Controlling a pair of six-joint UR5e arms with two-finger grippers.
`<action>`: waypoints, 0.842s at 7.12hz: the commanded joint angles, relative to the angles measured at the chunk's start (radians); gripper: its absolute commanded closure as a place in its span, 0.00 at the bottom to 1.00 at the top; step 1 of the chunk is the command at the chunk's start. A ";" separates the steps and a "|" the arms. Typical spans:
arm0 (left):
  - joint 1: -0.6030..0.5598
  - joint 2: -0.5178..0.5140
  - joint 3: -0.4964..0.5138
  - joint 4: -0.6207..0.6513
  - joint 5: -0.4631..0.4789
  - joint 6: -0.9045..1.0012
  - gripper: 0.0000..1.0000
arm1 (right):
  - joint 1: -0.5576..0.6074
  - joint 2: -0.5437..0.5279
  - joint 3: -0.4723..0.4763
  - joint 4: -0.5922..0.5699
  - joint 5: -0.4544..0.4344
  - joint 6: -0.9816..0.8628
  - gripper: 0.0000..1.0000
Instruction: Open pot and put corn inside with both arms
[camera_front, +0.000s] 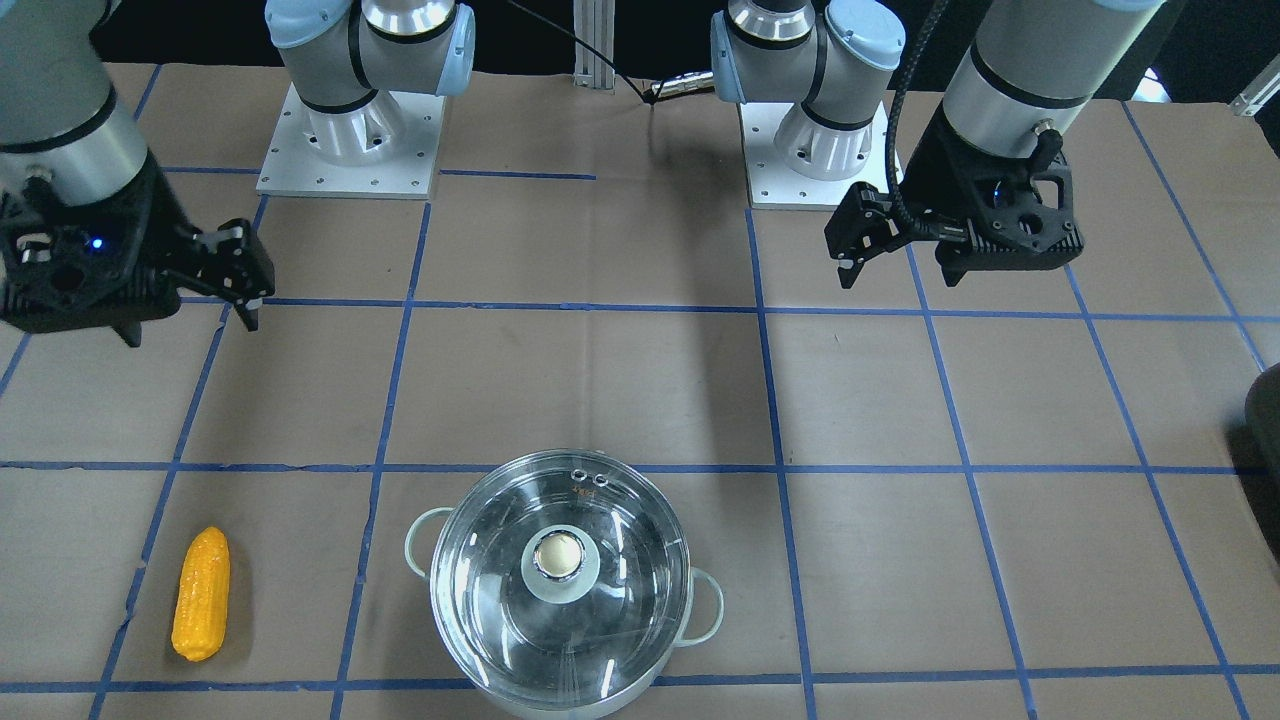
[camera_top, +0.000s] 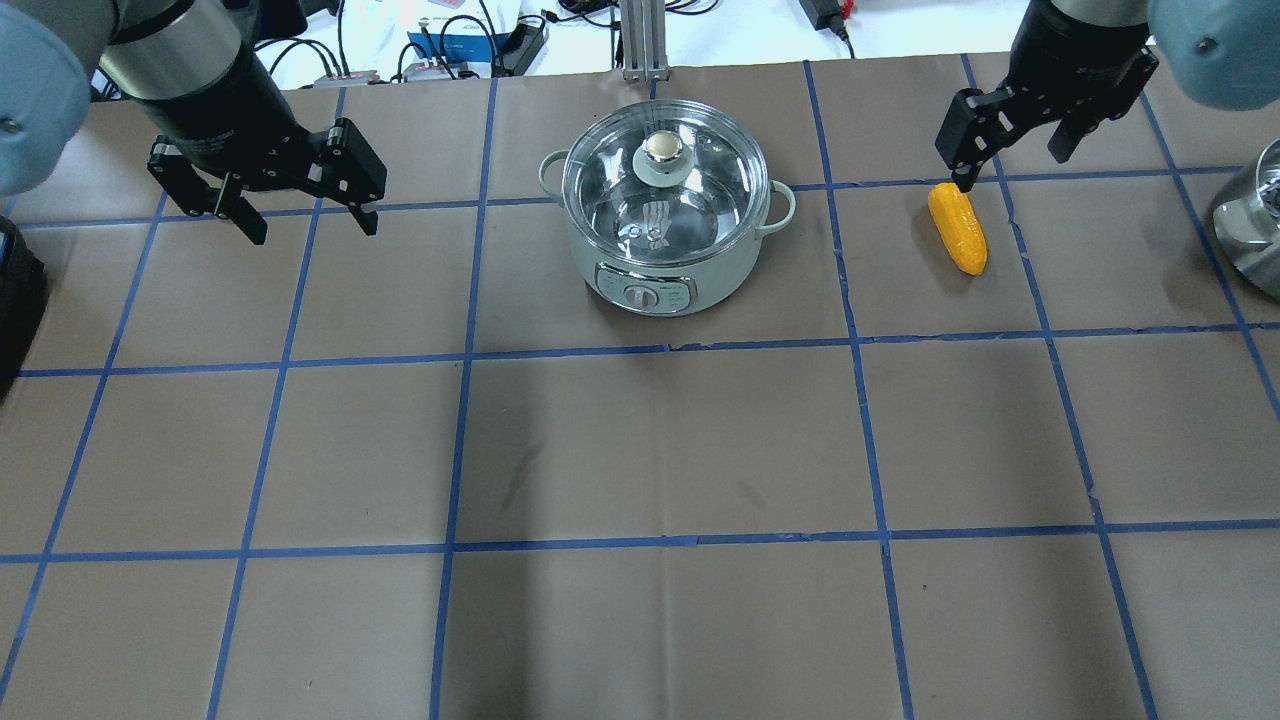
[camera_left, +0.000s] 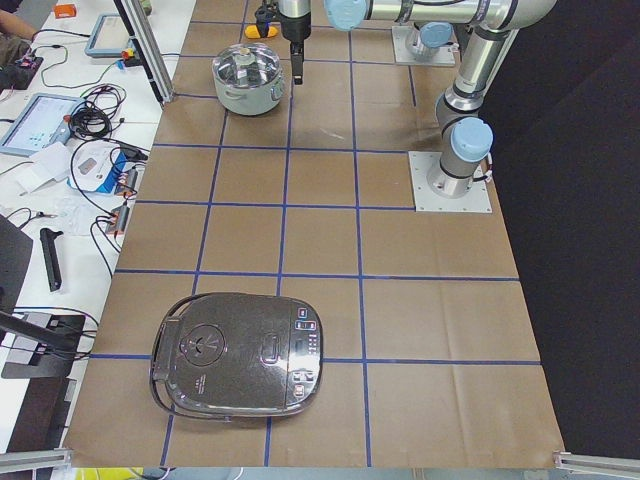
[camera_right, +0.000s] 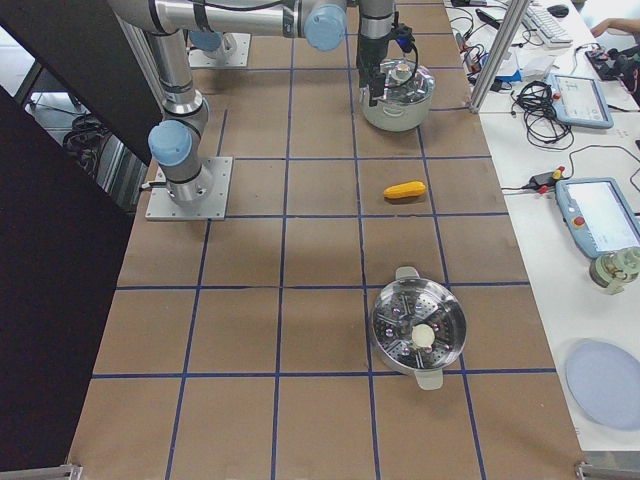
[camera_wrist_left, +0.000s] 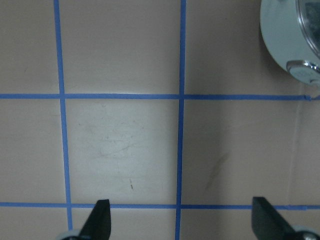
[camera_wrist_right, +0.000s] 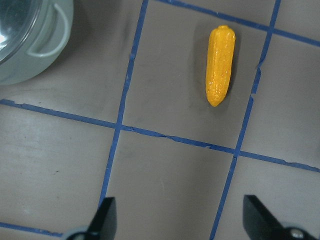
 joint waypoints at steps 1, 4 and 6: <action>-0.127 -0.151 0.118 0.095 -0.005 -0.103 0.00 | -0.085 0.225 0.016 -0.237 0.070 -0.108 0.11; -0.274 -0.486 0.465 0.123 -0.010 -0.261 0.00 | -0.101 0.429 0.056 -0.513 0.070 -0.193 0.15; -0.315 -0.569 0.510 0.190 -0.010 -0.351 0.00 | -0.101 0.500 0.057 -0.622 0.065 -0.191 0.25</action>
